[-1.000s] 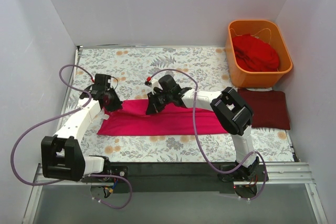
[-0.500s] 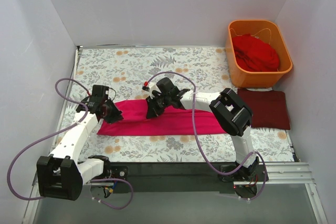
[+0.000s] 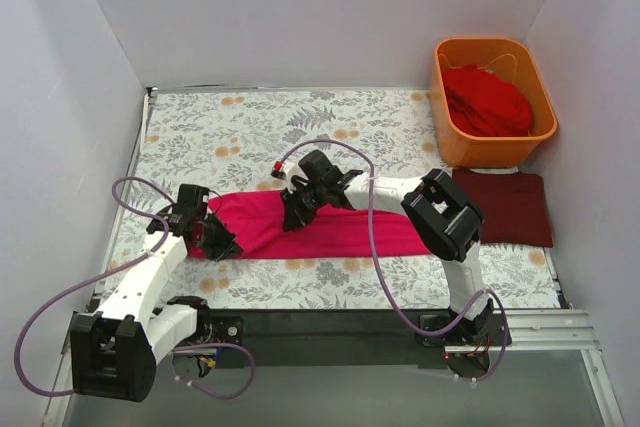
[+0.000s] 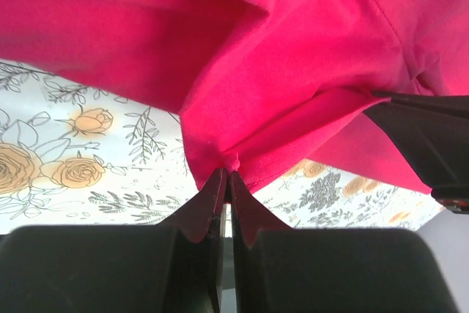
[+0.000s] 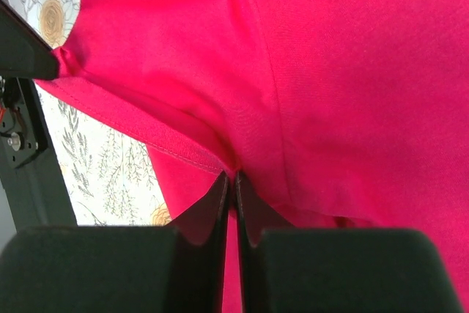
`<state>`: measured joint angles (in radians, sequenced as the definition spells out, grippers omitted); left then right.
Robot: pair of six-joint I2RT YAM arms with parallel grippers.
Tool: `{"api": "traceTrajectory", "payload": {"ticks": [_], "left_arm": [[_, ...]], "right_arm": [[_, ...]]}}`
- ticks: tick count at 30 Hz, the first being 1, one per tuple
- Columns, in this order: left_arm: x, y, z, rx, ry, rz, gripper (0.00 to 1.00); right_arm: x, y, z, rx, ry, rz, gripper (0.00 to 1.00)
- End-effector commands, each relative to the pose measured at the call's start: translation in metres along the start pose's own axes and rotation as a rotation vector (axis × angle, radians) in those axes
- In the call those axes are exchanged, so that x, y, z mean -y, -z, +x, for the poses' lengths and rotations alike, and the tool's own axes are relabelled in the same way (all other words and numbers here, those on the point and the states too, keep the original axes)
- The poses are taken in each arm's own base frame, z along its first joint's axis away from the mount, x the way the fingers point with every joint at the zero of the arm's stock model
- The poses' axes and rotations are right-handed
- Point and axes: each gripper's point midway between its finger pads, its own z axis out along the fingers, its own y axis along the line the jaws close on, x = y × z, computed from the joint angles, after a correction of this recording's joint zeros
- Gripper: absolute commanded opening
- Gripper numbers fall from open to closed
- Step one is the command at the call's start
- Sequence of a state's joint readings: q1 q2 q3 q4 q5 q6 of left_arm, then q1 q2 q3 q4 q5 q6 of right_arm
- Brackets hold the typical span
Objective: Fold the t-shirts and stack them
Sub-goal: Fold the tshirt
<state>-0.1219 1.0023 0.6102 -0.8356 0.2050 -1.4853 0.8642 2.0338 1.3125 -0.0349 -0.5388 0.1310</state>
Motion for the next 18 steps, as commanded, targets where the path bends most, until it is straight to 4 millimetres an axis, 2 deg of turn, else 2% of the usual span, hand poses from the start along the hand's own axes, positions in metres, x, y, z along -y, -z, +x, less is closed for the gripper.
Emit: {"api": "traceTrajectory", "payload": {"ticks": [1, 9, 12, 15, 16, 18], "left_arm": [[0.004, 0.004, 0.013, -0.047, 0.004, 0.046, 0.00], [0.000, 0.004, 0.021, -0.079, -0.005, 0.034, 0.00], [-0.002, 0.003, 0.024, -0.095, -0.011, 0.028, 0.04], [-0.001, 0.006, 0.023, -0.089, -0.011, 0.028, 0.17], [0.001, 0.008, 0.019, -0.068, -0.013, 0.029, 0.27], [0.005, 0.013, 0.011, -0.033, -0.015, 0.030, 0.36]], "right_arm": [[-0.008, 0.014, -0.011, 0.009, 0.066, 0.017, 0.11], [-0.004, 0.017, -0.008, -0.018, 0.099, 0.036, 0.12], [-0.006, 0.019, -0.006, -0.033, 0.108, 0.028, 0.22], [-0.011, 0.025, -0.006, -0.042, 0.133, 0.022, 0.29], [-0.010, 0.028, -0.007, -0.043, 0.144, 0.027, 0.31], [-0.009, 0.038, -0.007, -0.040, 0.154, 0.068, 0.38]]}}
